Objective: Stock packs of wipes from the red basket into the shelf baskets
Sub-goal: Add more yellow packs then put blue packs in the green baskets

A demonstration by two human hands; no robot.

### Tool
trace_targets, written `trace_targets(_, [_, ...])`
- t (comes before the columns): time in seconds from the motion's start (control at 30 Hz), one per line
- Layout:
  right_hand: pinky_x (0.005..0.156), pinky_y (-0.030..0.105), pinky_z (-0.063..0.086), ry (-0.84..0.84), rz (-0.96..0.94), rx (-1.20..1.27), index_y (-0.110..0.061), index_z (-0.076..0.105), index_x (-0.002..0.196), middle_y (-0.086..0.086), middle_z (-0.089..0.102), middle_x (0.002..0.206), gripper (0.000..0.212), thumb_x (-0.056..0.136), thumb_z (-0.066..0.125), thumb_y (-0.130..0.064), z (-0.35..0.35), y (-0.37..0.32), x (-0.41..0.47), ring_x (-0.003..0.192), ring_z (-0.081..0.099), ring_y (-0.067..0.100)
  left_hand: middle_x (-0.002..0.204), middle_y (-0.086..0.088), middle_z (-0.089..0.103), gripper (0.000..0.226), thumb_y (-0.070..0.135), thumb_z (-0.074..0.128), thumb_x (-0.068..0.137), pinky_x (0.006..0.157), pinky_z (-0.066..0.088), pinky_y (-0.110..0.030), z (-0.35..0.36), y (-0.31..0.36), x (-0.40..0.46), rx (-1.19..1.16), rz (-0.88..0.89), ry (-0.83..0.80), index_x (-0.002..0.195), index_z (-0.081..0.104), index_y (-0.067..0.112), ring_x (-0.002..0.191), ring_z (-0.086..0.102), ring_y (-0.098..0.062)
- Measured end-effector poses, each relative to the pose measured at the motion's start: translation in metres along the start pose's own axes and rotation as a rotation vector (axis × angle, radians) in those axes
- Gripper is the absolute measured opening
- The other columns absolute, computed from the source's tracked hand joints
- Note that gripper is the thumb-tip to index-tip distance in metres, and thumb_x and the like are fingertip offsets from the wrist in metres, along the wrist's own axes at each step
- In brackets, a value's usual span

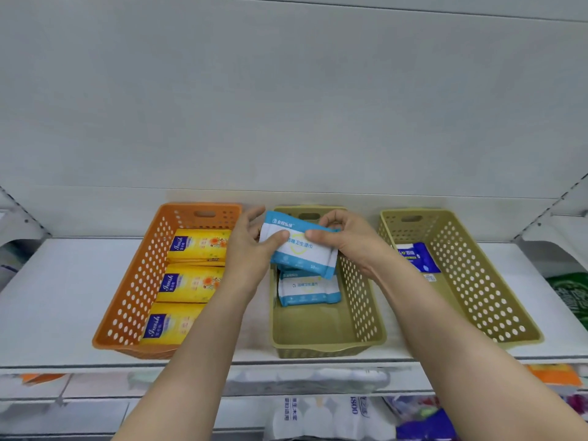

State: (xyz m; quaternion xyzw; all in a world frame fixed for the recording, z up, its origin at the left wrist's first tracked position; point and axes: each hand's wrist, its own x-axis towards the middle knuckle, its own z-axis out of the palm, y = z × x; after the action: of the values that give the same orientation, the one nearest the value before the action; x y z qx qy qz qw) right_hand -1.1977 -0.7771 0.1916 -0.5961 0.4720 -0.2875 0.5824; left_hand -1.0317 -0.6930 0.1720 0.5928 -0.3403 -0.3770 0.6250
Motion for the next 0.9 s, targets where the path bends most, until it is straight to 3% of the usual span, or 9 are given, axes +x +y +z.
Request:
trace_targets(0.1, [0.077, 0.034, 0.060, -0.049, -0.010, -0.048, -0.014, 0.071, 0.099, 0.013, 0.074, 0.099, 0.028, 0.075, 0.085, -0.015, -0.001, -0.002, -0.002, 0.082, 0.071, 0.022, 0.102, 0.003, 0.072, 0.047, 0.003, 0.074, 0.085, 0.058, 0.052, -0.015, 0.003, -0.001, -0.001, -0.009, -0.007, -0.008, 0.124, 0.053, 0.018, 0.079, 0.071, 0.000])
trace_targets(0.17, [0.080, 0.034, 0.059, -0.059, 0.001, -0.176, -0.014, 0.073, 0.099, 0.012, 0.075, 0.098, 0.024, 0.078, 0.084, -0.017, -0.004, -0.002, 0.000, 0.084, 0.071, 0.022, 0.100, 0.003, 0.073, 0.042, 0.006, 0.074, 0.086, 0.061, 0.054, -0.018, 0.004, -0.007, -0.002, 0.027, -0.005, 0.015, 0.122, 0.056, 0.017, 0.081, 0.071, -0.003])
trace_targets(0.3, [0.078, 0.027, 0.049, 0.019, -0.007, -0.775, -0.018, 0.072, 0.099, -0.007, 0.067, 0.094, 0.021, 0.082, 0.080, -0.026, -0.012, 0.012, 0.007, 0.092, 0.065, 0.016, 0.124, 0.013, 0.055, 0.037, 0.028, 0.070, 0.091, 0.091, 0.049, -0.029, 0.003, -0.030, -0.010, 0.345, -0.021, 0.140, 0.126, 0.056, 0.026, 0.115, 0.053, -0.008])
trace_targets(0.4, [0.084, 0.027, 0.048, -0.122, 0.004, -1.063, -0.022, 0.073, 0.107, -0.004, 0.069, 0.108, 0.029, 0.081, 0.079, -0.034, 0.001, 0.026, 0.006, 0.100, 0.063, 0.017, 0.133, 0.011, 0.053, 0.046, 0.035, 0.057, 0.099, 0.074, 0.049, -0.020, 0.008, -0.042, -0.019, 0.321, -0.154, 0.045, 0.142, 0.047, 0.023, 0.106, 0.054, -0.003])
trace_targets(0.47, [0.081, 0.026, 0.045, -0.249, 0.018, -1.111, -0.021, 0.073, 0.110, -0.002, 0.069, 0.112, 0.031, 0.082, 0.078, -0.036, 0.017, 0.035, 0.004, 0.098, 0.060, 0.015, 0.126, 0.010, 0.062, 0.034, 0.037, 0.047, 0.103, 0.069, 0.053, -0.024, 0.011, -0.050, -0.021, 0.337, -0.179, 0.012, 0.136, 0.051, 0.028, 0.095, 0.061, -0.001])
trace_targets(0.57, [0.084, 0.027, 0.047, -0.359, 0.075, -1.161, -0.019, 0.073, 0.112, -0.001, 0.068, 0.117, 0.032, 0.084, 0.077, -0.032, 0.029, 0.052, 0.002, 0.104, 0.061, 0.017, 0.116, 0.008, 0.067, 0.028, 0.038, 0.043, 0.104, 0.083, 0.058, -0.039, 0.010, -0.052, -0.021, 0.327, -0.182, 0.014, 0.127, 0.057, 0.033, 0.098, 0.065, -0.007])
trace_targets(0.63, [0.090, 0.033, 0.052, -0.368, 0.121, -1.208, -0.021, 0.072, 0.113, -0.001, 0.068, 0.118, 0.034, 0.083, 0.078, -0.035, 0.031, 0.063, 0.000, 0.106, 0.061, 0.019, 0.113, 0.010, 0.066, 0.027, 0.037, 0.043, 0.105, 0.081, 0.058, -0.035, 0.009, -0.052, -0.022, 0.305, -0.187, 0.003, 0.127, 0.058, 0.033, 0.099, 0.064, -0.005])
trace_targets(0.77, [0.089, 0.036, 0.050, -0.224, 0.056, -1.365, -0.022, 0.062, 0.116, 0.002, 0.059, 0.120, 0.052, 0.075, 0.081, -0.047, 0.034, 0.070, -0.004, 0.112, 0.054, 0.022, 0.114, 0.010, 0.066, 0.029, 0.039, 0.042, 0.104, 0.077, 0.059, -0.032, 0.010, -0.054, -0.022, 0.311, -0.183, 0.003, 0.129, 0.056, 0.032, 0.099, 0.064, -0.003])
trace_targets(0.9, [0.107, 0.042, 0.039, -0.070, -0.053, -1.226, -0.022, 0.035, 0.145, 0.006, 0.039, 0.144, 0.090, 0.074, 0.075, -0.061, 0.031, 0.068, 0.011, 0.137, 0.034, 0.027, 0.115, 0.010, 0.066, 0.030, 0.038, 0.042, 0.105, 0.075, 0.057, -0.030, 0.010, -0.055, -0.022, 0.327, -0.169, 0.009, 0.130, 0.056, 0.030, 0.099, 0.063, -0.004])
